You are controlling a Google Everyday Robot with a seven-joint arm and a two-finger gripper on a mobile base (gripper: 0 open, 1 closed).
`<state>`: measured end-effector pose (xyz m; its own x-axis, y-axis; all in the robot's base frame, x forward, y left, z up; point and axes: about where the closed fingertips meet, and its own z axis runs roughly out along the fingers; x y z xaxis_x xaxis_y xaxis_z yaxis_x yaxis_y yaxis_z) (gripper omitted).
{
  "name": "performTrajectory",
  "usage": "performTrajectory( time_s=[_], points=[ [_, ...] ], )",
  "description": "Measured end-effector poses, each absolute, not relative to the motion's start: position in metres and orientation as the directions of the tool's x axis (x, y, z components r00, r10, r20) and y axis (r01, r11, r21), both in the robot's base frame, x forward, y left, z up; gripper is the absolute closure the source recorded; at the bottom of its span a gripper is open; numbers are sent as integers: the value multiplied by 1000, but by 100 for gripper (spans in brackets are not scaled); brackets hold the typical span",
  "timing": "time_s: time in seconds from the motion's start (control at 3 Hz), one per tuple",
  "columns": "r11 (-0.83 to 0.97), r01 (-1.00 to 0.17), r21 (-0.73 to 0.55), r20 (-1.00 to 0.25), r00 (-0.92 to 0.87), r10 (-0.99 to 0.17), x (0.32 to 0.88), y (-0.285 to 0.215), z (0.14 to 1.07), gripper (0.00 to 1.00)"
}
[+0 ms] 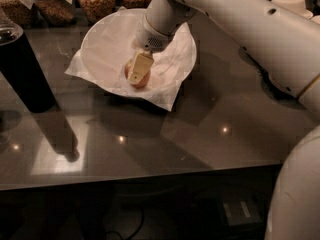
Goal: Pick apple from white bowl
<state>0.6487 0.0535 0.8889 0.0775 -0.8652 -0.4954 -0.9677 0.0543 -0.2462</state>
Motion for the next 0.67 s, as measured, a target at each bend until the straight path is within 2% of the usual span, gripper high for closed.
performTrajectory(
  time_s=[0.67],
  points=[
    [66, -976, -210, -472, 42, -881, 653, 48, 867, 28]
  ],
)
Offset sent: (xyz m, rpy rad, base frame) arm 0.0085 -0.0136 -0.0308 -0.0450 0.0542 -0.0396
